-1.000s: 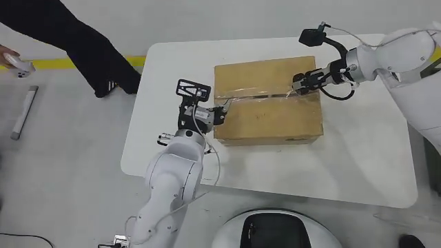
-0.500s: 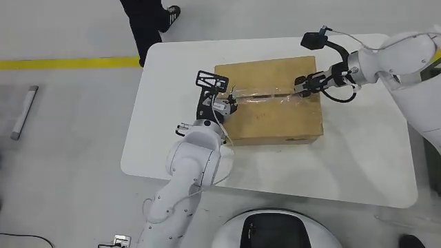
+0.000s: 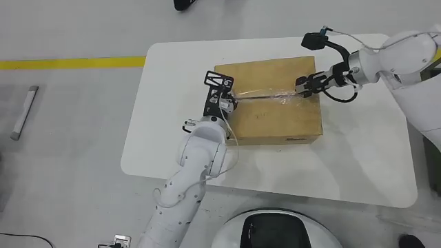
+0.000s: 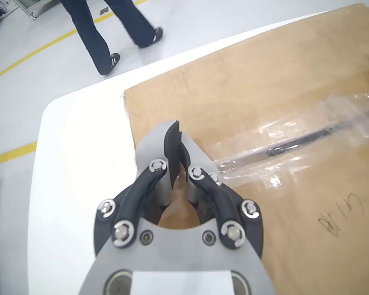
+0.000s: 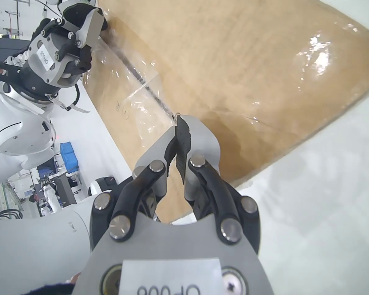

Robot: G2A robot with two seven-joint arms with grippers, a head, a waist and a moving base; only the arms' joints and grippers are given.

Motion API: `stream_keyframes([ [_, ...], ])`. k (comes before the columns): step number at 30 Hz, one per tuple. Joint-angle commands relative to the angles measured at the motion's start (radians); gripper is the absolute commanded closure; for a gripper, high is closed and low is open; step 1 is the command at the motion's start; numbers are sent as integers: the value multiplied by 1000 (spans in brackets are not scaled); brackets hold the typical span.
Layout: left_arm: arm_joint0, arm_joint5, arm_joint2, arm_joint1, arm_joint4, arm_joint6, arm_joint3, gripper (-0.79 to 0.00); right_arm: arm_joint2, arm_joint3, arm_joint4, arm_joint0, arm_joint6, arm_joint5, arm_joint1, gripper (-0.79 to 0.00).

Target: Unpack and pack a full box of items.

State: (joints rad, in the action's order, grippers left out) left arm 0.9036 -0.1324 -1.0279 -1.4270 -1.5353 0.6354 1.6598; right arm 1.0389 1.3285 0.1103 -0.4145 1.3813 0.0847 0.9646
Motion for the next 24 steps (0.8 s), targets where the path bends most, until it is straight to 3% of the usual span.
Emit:
stream_keyframes([
  [1, -4, 2, 2, -3, -2, -2, -13, 0, 2, -1, 2, 2, 3, 1, -2, 0],
  [24, 9, 32, -21, -17, -41, -11, -17, 0, 0, 2, 67, 41, 65, 29, -24, 0],
])
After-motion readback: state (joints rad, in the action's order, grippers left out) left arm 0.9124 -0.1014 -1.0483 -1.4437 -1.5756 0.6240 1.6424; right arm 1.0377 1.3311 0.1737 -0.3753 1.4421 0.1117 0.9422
